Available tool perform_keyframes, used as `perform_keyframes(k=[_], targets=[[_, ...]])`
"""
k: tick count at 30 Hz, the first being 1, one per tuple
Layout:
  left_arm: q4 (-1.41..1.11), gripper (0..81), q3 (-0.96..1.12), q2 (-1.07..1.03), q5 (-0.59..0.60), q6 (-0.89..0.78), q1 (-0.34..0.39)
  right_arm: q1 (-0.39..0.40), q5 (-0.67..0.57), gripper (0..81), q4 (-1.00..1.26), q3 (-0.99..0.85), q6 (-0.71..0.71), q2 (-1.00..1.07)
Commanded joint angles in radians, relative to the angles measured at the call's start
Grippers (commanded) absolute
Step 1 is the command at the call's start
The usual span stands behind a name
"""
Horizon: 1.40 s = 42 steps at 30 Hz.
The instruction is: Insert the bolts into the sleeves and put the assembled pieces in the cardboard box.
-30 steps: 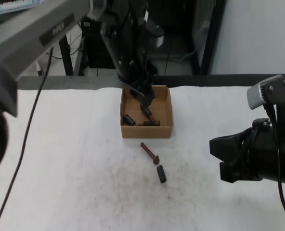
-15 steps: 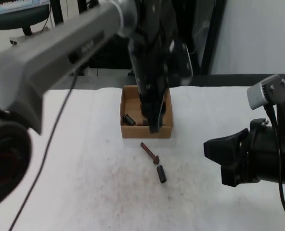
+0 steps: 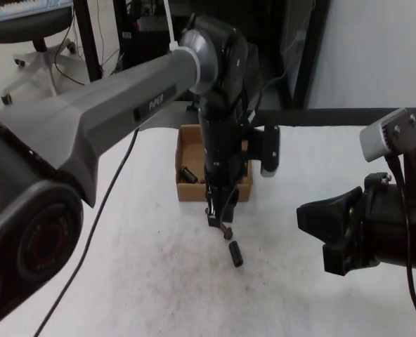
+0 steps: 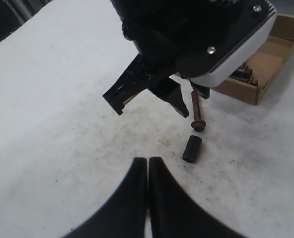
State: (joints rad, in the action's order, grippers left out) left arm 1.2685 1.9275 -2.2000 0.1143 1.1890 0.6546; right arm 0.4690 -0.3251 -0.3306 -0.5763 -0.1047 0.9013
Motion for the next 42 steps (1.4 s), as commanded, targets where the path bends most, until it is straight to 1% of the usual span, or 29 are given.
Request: perform_keyframes(k=[1, 3, 7, 12, 20, 26, 35, 42], targets=[[0.011, 35.4, -0.027, 0.009, 0.017, 0.037, -0.001, -0.003, -0.012, 0.8, 0.007, -0.009, 0.012, -0.011], [0.011, 34.2, -0.047, 0.009, 0.01, 0.071, -0.002, -0.003, -0.012, 0.8, 0.005, -0.009, 0.012, -0.011], [-0.009, 27.5, -0.072, 0.009, -0.027, 0.107, -0.012, -0.003, -0.012, 0.8, 0.003, -0.009, 0.012, -0.011], [-0.05, 27.4, -0.079, 0.009, -0.022, 0.126, -0.031, -0.003, -0.012, 0.8, -0.024, -0.009, 0.012, -0.011], [-0.138, 27.4, -0.082, 0.009, 0.041, 0.157, -0.052, -0.003, -0.012, 0.8, -0.042, -0.009, 0.012, -0.011], [-0.133, 27.6, -0.096, 0.009, 0.089, 0.18, -0.079, -0.003, -0.012, 0.8, -0.047, -0.009, 0.024, -0.011], [-0.134, 27.6, -0.118, -0.007, 0.09, 0.18, -0.08, -0.003, -0.012, 0.8, -0.047, -0.009, 0.024, -0.011], [-0.156, 27.6, -0.12, -0.039, 0.075, 0.18, -0.056, -0.003, -0.012, 0.8, -0.047, -0.009, 0.024, -0.011]])
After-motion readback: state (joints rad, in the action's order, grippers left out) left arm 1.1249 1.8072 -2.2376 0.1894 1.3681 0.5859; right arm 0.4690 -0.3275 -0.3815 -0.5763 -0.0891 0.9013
